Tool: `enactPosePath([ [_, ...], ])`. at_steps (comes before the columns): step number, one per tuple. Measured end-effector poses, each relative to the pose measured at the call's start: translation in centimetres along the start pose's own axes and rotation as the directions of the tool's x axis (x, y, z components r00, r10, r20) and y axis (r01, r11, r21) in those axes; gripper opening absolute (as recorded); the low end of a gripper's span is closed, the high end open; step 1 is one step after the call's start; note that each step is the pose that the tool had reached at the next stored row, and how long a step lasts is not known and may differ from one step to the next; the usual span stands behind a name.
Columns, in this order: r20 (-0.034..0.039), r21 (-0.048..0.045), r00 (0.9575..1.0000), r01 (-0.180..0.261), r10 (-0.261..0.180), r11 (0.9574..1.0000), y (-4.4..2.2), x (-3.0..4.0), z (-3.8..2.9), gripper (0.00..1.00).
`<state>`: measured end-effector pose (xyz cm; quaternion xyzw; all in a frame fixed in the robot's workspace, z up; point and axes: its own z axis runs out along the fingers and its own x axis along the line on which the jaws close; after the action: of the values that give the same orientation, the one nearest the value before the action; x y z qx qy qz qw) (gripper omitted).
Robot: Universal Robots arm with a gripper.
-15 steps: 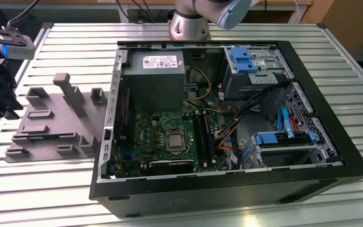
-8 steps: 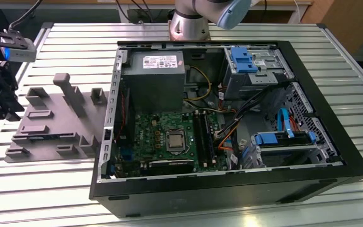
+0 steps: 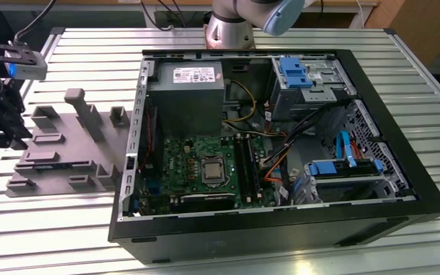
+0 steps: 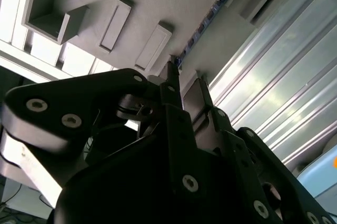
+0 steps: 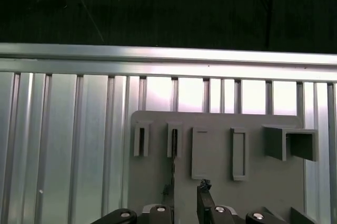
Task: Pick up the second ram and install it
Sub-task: 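Pick up the second ram and move it above second insertion slot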
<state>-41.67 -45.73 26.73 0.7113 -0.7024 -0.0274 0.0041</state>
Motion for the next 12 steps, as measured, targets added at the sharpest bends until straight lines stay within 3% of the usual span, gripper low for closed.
enactPosePath([
  [6, -0.0057, 0.0064, 0.9999, -0.009, 0.009, 0.9999, -0.04, 0.05, 0.92, 0.31],
  [12, -0.0057, 0.0105, 0.9999, -0.011, 0.011, 0.9999, -0.08, 0.11, 1.9, 0.31],
])
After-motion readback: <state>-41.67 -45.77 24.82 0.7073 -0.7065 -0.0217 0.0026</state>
